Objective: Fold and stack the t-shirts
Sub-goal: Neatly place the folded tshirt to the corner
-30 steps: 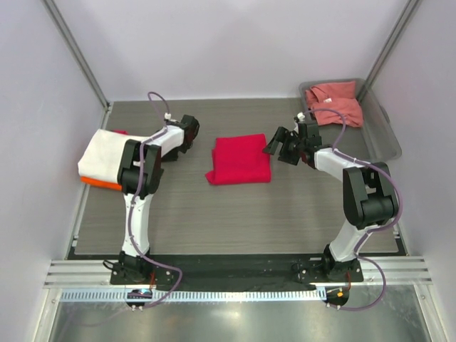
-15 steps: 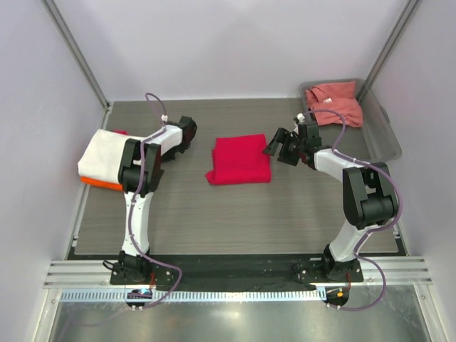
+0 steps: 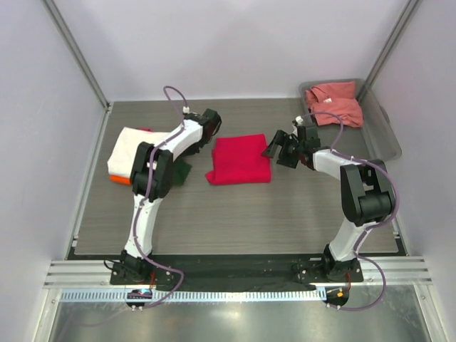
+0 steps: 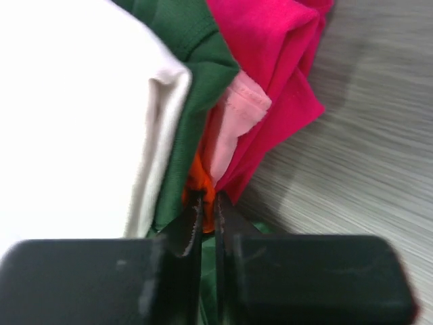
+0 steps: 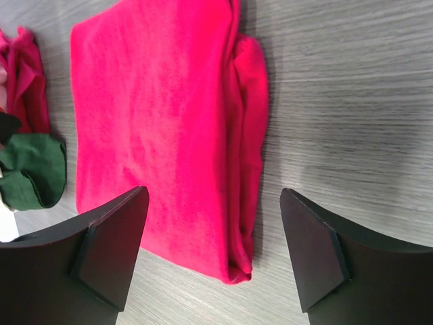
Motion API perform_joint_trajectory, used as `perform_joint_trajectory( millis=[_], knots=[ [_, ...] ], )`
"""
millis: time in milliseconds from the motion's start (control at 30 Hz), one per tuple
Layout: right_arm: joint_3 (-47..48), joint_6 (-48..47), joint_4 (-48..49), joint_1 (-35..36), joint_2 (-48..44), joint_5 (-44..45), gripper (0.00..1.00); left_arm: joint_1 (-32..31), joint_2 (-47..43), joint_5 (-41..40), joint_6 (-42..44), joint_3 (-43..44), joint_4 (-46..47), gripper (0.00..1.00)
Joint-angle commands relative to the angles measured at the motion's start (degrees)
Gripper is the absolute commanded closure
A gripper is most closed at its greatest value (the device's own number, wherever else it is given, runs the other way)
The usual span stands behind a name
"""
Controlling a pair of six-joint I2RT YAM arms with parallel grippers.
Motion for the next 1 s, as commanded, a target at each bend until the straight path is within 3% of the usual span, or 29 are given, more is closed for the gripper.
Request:
perform_joint_trajectory(
  millis=[0, 33, 67, 133, 200, 367, 467, 667, 967],
  knots=[
    [0.4, 0.3, 2.6, -0.4, 1.5, -2.2, 0.15, -0.4, 0.1, 4.4, -4.5, 3.7, -2.4, 0.93],
    [0.7, 0.5, 2.8, -0.4, 1.9, -2.8, 0.15, -0.4, -0.9, 5.3, -4.8, 3.5, -2.0, 0.87],
    [1.1, 0.6, 3.0, -0.4, 2.4, -3.1, 0.15, -0.4, -1.7, 7.6, -5.1, 2.4, -1.6, 0.71],
    [1.6, 0.9, 3.4, -0.4, 4.0, -3.2, 0.15, -0.3, -5.4, 10.3, -5.0, 0.1, 1.5, 0.59],
    [3.3, 0.8, 2.8, -0.5, 5.9, -2.8, 0.15, -0.4, -9.7, 13.9, -5.0, -3.1, 4.7, 0.39],
    [7.1, 1.3, 1.6, -0.5, 9.9, -2.1, 0.24, -0.4, -17.4, 22.5, -5.1, -8.0, 10.5, 0.23],
    [8.4, 2.0, 1.2, -0.5, 11.2, -1.3, 0.28, -0.2, -20.3, 29.8, -6.0, -11.8, 15.8, 0.17],
    [12.2, 2.7, -1.6, -0.5, 13.6, 1.5, 0.39, -0.2, -18.5, 40.9, -10.5, -17.0, 24.8, 0.16],
    [14.5, 2.4, -2.4, -0.2, 17.6, 3.0, 0.48, -0.3, -11.3, 45.1, -14.9, -18.0, 33.2, 0.21]
  ],
)
